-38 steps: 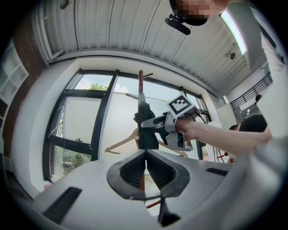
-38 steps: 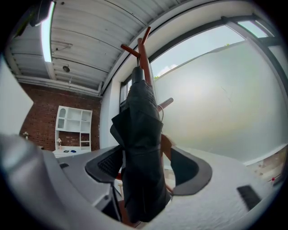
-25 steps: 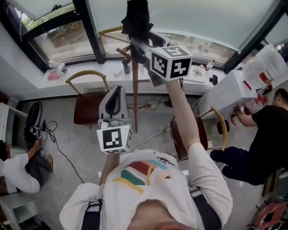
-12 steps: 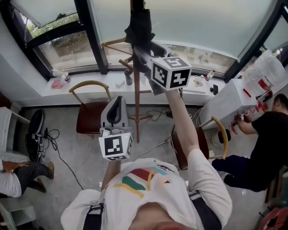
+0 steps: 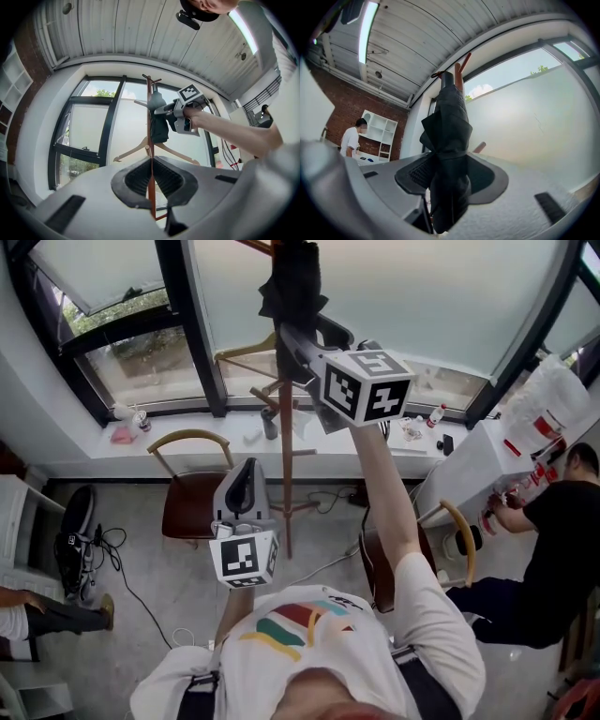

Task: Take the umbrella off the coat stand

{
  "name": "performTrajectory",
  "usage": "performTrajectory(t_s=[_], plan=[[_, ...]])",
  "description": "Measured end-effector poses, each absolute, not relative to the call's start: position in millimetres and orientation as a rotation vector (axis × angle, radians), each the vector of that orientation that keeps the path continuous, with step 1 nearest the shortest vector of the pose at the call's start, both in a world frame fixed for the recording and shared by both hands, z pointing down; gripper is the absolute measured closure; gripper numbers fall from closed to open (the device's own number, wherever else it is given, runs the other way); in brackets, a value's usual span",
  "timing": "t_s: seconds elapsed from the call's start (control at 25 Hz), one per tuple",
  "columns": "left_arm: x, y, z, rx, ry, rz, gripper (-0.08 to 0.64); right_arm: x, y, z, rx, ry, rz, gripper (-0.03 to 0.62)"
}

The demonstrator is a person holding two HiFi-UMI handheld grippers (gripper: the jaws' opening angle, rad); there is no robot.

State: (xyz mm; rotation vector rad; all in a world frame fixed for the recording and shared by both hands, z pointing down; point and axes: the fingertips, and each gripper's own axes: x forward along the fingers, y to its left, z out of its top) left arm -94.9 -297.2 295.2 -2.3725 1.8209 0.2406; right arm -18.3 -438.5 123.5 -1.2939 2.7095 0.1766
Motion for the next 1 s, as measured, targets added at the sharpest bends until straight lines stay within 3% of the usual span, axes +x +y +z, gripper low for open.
performTrajectory(t_s=[0.52,1.0], plan=[[-102,-299,291,-2.361,1.829,0.237,0.549,-19,-406,32,-1.222,2.608,0.377,0.394],[-114,-318,268,-2.291,1.822,0.249,0.549,24,-376,51,-1.329,2.409,0.39,0.393]])
